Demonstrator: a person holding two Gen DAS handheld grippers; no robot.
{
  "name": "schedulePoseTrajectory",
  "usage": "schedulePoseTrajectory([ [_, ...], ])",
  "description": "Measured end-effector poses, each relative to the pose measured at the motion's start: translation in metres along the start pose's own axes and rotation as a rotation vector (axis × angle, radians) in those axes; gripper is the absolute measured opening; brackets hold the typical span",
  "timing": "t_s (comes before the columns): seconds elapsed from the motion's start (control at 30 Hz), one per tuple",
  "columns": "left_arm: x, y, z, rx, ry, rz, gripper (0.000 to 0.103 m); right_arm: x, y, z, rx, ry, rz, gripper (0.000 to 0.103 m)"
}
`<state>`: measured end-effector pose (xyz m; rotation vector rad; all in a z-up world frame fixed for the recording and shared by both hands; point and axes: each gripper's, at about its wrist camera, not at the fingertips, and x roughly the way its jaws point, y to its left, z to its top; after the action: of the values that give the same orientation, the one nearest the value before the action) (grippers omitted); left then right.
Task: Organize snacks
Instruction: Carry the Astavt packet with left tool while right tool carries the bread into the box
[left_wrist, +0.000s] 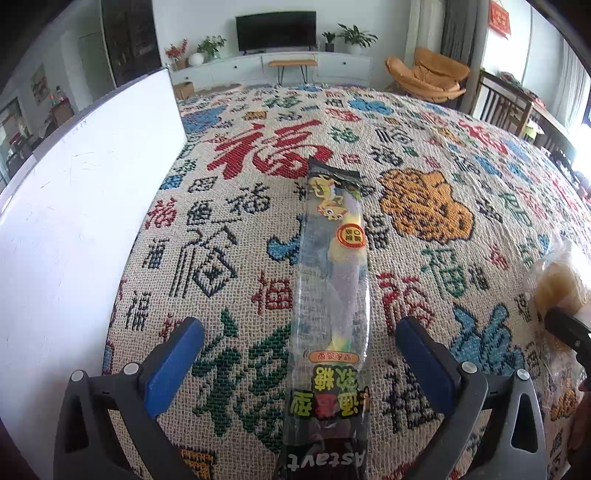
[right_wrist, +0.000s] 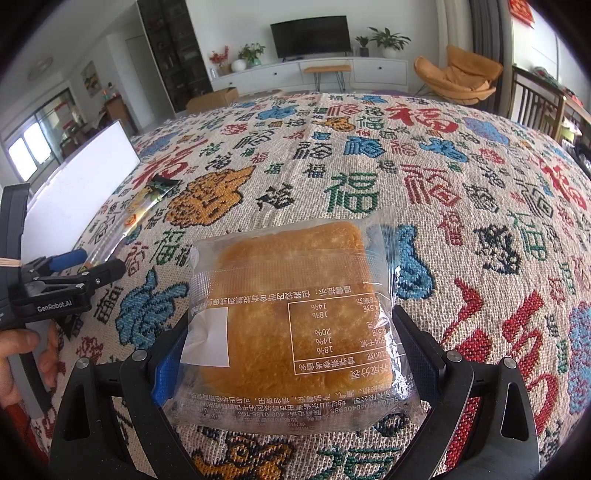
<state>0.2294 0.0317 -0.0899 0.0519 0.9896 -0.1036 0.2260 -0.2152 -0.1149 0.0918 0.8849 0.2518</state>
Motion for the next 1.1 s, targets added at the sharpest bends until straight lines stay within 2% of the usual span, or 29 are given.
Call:
schedulePoseTrajectory([
  [0.03,-0.005,-0.002,0.0,0.013,-0.004,-0.012,0.079,0.0,0.0,0.0,0.0,0.0,0.0,0.098],
  [0.07,-0.011,-0.005,0.001,0.033,-0.013,-0.028,0.043,0.0,0.0,0.0,0.0,0.0,0.0,0.098],
  [0.1,-0.013,-0.006,0.002,0.037,-0.004,-0.041,0.024,0.0,0.0,0.0,0.0,0.0,0.0,0.098],
  [0.17,-0.018,0.0,-0.001,-0.006,0.011,-0.099,0.016,0.0,0.0,0.0,-0.001,0.0,-0.001,0.098],
  [0.27,-0.036,0.012,-0.019,-0.108,0.002,-0.199,0.015,-0.002,0.0,-0.001,0.004,-0.007,-0.012,0.095],
  [0.37,-0.073,0.011,-0.042,-0.105,-0.059,-0.261,0.015,-0.018,-0.001,-0.007,0.027,-0.04,-0.021,0.089],
  [0.53,-0.147,0.013,-0.068,-0.141,-0.157,-0.375,0.015,-0.068,0.001,-0.011,0.097,-0.111,0.089,0.088],
  [0.67,-0.205,0.041,-0.066,-0.24,-0.244,-0.428,0.015,-0.11,0.043,0.014,0.021,-0.164,0.153,0.088],
  [0.73,-0.233,0.063,-0.062,-0.285,-0.3,-0.419,0.015,-0.129,0.076,0.032,-0.032,-0.19,0.211,0.088],
  [0.83,-0.279,0.104,-0.059,-0.321,-0.401,-0.311,0.016,-0.152,0.143,0.062,-0.13,-0.224,0.326,0.088],
  [0.93,-0.304,0.15,-0.062,-0.348,-0.445,-0.129,0.019,-0.159,0.224,0.089,-0.23,-0.212,0.45,0.091],
  [0.97,-0.305,0.165,-0.063,-0.364,-0.436,-0.045,0.033,-0.157,0.252,0.096,-0.252,-0.199,0.491,0.091],
  [1.0,-0.303,0.182,-0.065,-0.383,-0.421,0.051,0.064,-0.151,0.281,0.103,-0.265,-0.171,0.532,0.091],
  [1.07,-0.296,0.211,-0.072,-0.426,-0.395,0.22,0.099,-0.125,0.333,0.112,-0.277,-0.057,0.603,0.092],
  [1.1,-0.292,0.224,-0.078,-0.445,-0.379,0.29,0.099,-0.106,0.357,0.114,-0.291,0.032,0.617,0.092],
])
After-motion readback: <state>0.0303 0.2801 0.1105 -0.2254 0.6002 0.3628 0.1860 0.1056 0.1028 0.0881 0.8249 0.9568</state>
